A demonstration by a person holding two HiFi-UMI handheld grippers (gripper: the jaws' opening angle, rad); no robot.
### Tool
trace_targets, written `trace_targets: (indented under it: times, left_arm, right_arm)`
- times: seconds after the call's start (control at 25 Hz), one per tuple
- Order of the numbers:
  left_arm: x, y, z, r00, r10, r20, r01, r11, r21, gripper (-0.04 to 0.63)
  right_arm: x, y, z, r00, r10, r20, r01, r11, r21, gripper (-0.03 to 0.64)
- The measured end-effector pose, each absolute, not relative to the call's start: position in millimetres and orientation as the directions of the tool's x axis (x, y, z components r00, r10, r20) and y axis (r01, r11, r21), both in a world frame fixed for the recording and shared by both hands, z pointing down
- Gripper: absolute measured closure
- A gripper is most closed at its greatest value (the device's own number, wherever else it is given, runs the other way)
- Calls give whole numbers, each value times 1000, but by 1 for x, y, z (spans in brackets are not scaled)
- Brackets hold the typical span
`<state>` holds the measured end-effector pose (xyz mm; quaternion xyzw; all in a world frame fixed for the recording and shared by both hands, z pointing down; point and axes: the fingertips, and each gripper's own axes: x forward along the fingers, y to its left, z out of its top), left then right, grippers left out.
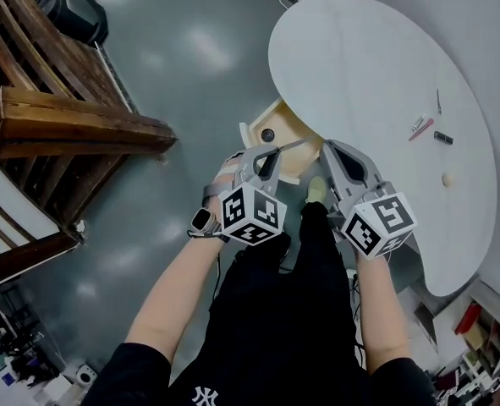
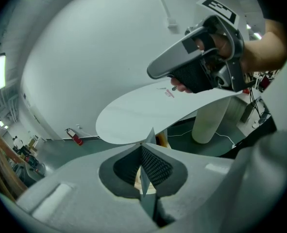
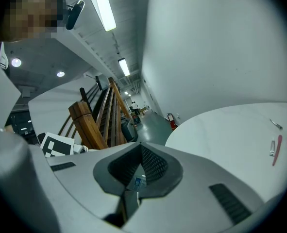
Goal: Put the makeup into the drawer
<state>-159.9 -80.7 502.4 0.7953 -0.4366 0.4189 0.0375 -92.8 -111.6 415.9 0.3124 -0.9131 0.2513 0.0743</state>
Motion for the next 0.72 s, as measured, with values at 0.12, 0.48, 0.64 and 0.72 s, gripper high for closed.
trace_targets:
  times: [0.12,0.48,0.64,0.72]
  left_arm:
    - [-163,-87,527,266,-638,723,-698,-645,-312,586]
    - [-166,-113,597,289,-567,771,-604,-733,-312,586]
    - [-169,-125,619,280,-554,784,-560,-757,-335,586]
    - [-169,-133,627,274,-552,787,-541,-766,-349,586]
  right_arm:
    - [-95,-119,429,-795,-531,292,-605,674,-423,601]
    - [-98,-133,477,-805,-506,308,-593,673,-443,601]
    - [-98,-140,490,-804,-505,313,-594,667,-449,601]
    - [-97,-144,496,-803,-506,314,-595,665,-451,601]
